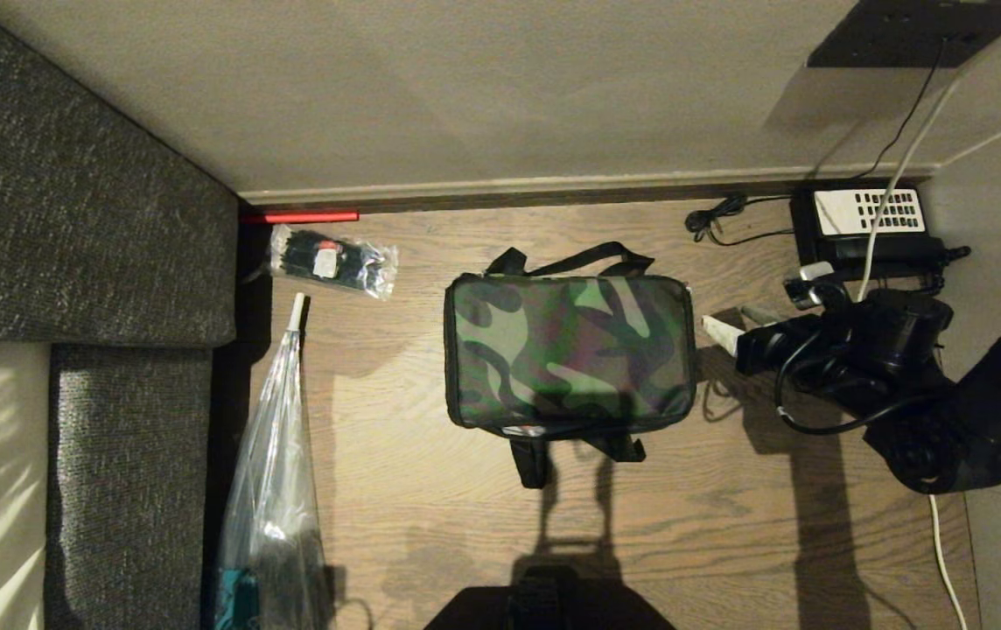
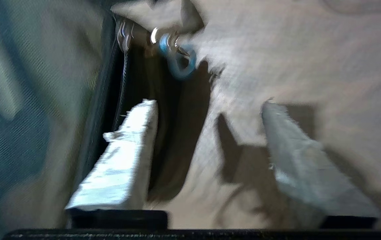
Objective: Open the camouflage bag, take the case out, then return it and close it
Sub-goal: Open the top of the storage box
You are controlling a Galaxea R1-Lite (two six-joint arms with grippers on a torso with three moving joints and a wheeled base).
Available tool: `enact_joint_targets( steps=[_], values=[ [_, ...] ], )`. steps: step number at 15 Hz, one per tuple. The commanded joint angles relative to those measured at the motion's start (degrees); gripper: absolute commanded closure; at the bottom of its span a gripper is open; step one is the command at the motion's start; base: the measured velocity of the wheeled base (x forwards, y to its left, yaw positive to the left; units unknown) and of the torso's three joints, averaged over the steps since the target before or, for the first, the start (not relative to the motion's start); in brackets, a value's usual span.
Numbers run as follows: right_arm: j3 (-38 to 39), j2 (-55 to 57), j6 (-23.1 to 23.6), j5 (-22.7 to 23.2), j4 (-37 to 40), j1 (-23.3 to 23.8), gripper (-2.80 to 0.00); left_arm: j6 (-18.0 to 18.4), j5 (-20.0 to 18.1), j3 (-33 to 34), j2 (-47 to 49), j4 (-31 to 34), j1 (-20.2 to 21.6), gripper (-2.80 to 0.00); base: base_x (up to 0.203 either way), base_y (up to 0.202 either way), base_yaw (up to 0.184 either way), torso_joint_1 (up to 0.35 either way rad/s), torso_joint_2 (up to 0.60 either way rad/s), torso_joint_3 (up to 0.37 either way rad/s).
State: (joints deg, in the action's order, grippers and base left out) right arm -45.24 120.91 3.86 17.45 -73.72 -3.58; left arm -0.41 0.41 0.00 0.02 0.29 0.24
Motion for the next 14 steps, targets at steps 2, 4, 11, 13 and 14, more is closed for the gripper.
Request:
enact_joint_targets(
  steps=[2, 4, 11, 13, 14],
  values=[
    [2.5, -4.14, -15.52, 5.51, 7.6, 0.77, -2.8, -0.02, 0.02, 0.18, -0.02, -0.03, 0.02, 0.0, 0.0, 0.0, 0.0, 0.0, 0.0, 0.0],
    [2.63, -5.22, -23.5, 7.52, 14.34, -0.79, -2.8, -0.02, 0.02, 0.18, -0.02, -0.03, 0.02, 0.0, 0.0, 0.0, 0.0, 0.0, 0.0, 0.0],
    [-0.55, -5.13, -44.11, 12.63, 17.43, -8.55, -2.8, -0.02, 0.02, 0.18, -0.02, -0.03, 0.02, 0.0, 0.0, 0.0, 0.0, 0.0, 0.0, 0.0],
    [-1.37, -5.86, -48.5, 12.65, 17.43, -9.28, -2.8, -0.02, 0.02, 0.18, -0.02, -0.03, 0.02, 0.0, 0.0, 0.0, 0.0, 0.0, 0.0, 0.0],
    [-1.78, -6.9, -51.14, 12.73, 17.76, -9.55, -2.8, -0.02, 0.02, 0.18, -0.02, -0.03, 0.02, 0.0, 0.0, 0.0, 0.0, 0.0, 0.0, 0.0]
  ],
)
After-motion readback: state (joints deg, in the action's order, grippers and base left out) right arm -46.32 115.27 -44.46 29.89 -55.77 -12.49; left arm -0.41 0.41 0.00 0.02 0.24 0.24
